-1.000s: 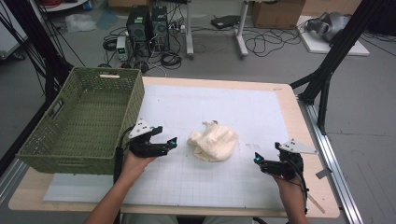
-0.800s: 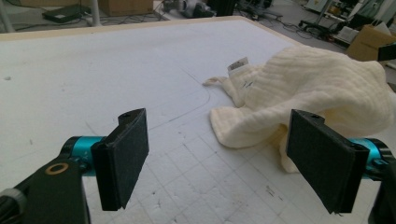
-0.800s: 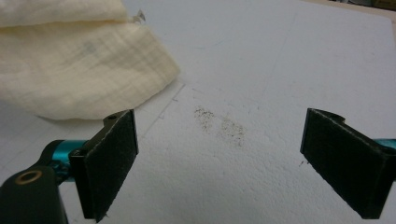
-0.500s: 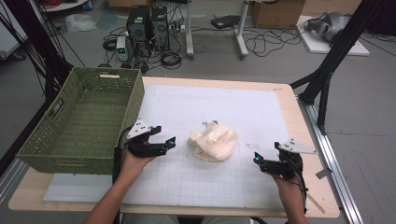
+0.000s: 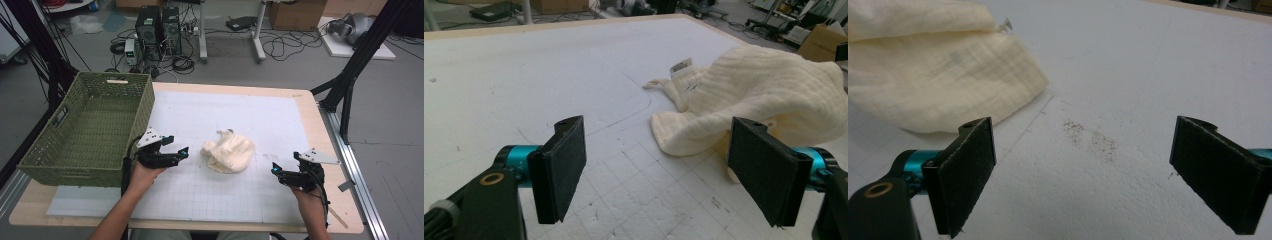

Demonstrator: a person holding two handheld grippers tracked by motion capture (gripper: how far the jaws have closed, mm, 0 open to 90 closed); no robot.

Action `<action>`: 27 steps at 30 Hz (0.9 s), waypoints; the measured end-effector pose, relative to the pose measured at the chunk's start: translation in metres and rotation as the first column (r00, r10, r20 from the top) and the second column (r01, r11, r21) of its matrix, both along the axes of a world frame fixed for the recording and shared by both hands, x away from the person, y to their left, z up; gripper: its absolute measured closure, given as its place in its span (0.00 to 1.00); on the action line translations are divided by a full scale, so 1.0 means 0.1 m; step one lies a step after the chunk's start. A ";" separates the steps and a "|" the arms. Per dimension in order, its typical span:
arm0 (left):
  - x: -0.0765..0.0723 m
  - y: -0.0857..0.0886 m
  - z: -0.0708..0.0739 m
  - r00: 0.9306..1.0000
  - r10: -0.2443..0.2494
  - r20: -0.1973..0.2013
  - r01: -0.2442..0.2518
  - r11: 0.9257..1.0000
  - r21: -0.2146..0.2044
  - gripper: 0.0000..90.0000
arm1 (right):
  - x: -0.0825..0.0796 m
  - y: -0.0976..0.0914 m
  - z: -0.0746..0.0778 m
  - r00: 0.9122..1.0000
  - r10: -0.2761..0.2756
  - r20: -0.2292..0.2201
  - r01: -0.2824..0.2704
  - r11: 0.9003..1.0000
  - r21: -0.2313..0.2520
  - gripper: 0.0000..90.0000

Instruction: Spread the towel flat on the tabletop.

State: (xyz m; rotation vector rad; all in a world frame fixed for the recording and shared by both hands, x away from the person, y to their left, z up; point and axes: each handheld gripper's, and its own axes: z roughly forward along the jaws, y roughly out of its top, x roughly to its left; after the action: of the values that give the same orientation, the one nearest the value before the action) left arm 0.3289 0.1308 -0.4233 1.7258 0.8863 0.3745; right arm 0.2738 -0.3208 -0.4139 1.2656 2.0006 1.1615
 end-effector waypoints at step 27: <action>-0.02 0.01 0.01 1.000 0.012 0.003 -0.012 1.000 0.011 0.28 | 0.26 1.07 0.35 0.969 0.244 0.048 -0.246 0.969 0.039 0.19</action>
State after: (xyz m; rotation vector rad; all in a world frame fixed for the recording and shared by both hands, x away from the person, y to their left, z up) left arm 0.3272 0.1317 -0.4218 1.7307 0.8940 0.3904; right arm 0.3000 -0.2137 -0.3789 1.0251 2.1558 1.3417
